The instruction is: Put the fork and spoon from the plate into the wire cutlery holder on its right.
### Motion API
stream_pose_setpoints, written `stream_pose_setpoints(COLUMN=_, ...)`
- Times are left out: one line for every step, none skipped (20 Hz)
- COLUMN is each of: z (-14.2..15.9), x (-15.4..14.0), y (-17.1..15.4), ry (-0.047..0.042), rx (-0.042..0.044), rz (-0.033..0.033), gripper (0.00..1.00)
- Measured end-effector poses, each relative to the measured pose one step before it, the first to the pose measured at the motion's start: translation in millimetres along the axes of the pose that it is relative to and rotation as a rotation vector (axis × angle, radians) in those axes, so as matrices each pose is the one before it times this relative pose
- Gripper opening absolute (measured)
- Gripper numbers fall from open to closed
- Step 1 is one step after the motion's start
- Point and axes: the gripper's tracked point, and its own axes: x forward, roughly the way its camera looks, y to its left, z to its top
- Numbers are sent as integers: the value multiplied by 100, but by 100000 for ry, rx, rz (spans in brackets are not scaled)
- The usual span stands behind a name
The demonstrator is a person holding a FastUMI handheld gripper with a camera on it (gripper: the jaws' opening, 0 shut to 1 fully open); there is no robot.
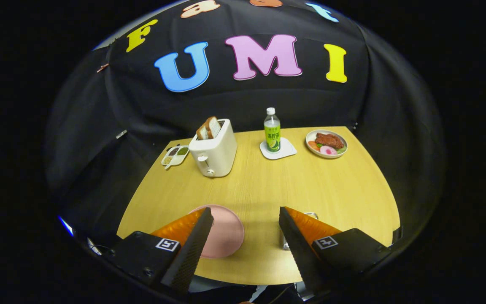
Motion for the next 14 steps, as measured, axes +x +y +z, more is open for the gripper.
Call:
stream_pose_setpoints(z=-1350, x=784, y=1013, ry=3485, rx=-1292, rz=1094, gripper=100)
stream_pose_setpoints(z=-1483, x=798, y=931, ry=3539, rx=-1235, rz=853, gripper=100)
stream_pose_setpoints(z=-1057, x=759, y=902, ry=3518, rx=-438, rz=1127, gripper=100)
stream_pose_setpoints(z=-768, x=929, y=928, ry=2456, rx=-18, rz=1095, gripper=100)
stream_pose_setpoints(z=-677, x=912, y=699, ry=2194, rx=-293, rz=613, gripper=100)
stream_pose_setpoints(z=-542, x=920, y=540, ry=1973, rx=-653, rz=82, gripper=100)
stream_pose_setpoints(z=-365, x=794, y=454, ry=1623, rx=-698, rz=-258, gripper=100)
stream_pose_setpoints(z=-644, x=1017, y=610, ry=2384, rx=-467, rz=68, gripper=100)
stream_pose_setpoints(z=-726, x=1131, y=591, ry=2858, rx=337, rz=318, gripper=100)
stream_pose_setpoints(z=-681, x=1135, y=622, ry=2979, rx=1018, rz=638, gripper=100)
stream_pose_setpoints(z=-532, x=937, y=391, ry=2913, rx=615, rz=34, gripper=100)
stream_pose_setpoints(z=-760, x=955, y=156, ry=3286, rx=161, rz=-955, gripper=100)
stream_pose_setpoints(z=-671, x=1074, y=-19, ry=2977, rx=33, rz=-1315, gripper=100)
stream_pose_setpoints(z=-634, x=1056, y=-10, ry=3244, rx=239, rz=-1131, gripper=99)
